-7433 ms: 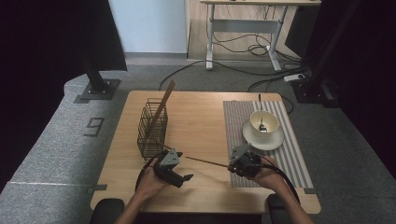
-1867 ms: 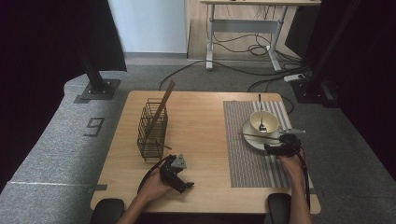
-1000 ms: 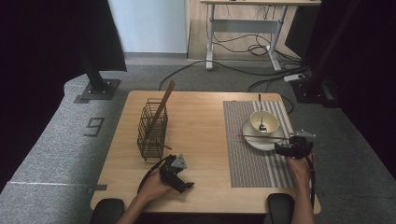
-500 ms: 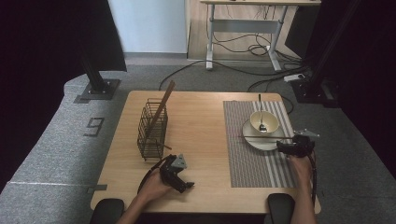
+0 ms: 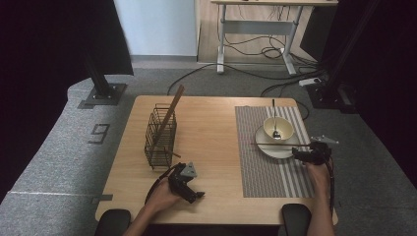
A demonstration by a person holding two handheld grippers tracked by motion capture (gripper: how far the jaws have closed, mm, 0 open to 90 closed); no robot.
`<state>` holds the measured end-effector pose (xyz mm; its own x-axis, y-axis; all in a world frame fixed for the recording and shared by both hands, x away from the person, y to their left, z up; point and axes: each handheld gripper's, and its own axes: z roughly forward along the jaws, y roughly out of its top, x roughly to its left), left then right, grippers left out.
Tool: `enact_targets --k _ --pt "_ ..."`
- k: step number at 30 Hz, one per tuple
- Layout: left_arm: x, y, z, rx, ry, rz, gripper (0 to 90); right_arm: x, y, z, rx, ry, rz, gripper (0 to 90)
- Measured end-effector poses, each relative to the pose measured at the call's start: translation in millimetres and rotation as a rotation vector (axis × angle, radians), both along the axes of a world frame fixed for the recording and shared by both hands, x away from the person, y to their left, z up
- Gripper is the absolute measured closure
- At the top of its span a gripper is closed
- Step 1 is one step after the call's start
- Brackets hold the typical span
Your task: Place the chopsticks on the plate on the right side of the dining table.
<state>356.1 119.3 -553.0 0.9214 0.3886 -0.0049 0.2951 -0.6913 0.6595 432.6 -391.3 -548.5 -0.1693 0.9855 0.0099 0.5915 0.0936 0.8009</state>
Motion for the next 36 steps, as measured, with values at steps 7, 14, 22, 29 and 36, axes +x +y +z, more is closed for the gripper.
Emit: enact_targets --k 7,14,22,29,36 --pt "0.0 0.0 0.0 0.000 0.000 0.000 0.0 2.0 12.8 2.0 -0.032 0.023 0.021 0.0" --pt "0.1 0.1 0.1 0.002 0.000 -0.001 0.0 1.8 19.8 5.4 -0.060 0.021 0.024 0.0" --pt "-0.2 0.2 0.0 0.000 0.000 0.001 0.0 -22.9 22.1 22.5 -0.026 -0.008 0.067 0.0" --pt "-0.8 0.8 0.2 0.001 0.000 0.005 0.0 -60.1 40.1 41.9 -0.040 -0.027 0.171 0.0" --pt "-1.6 0.9 0.2 0.000 0.001 0.017 0.0 -85.9 58.2 48.8 -0.040 0.015 0.266 0.0"
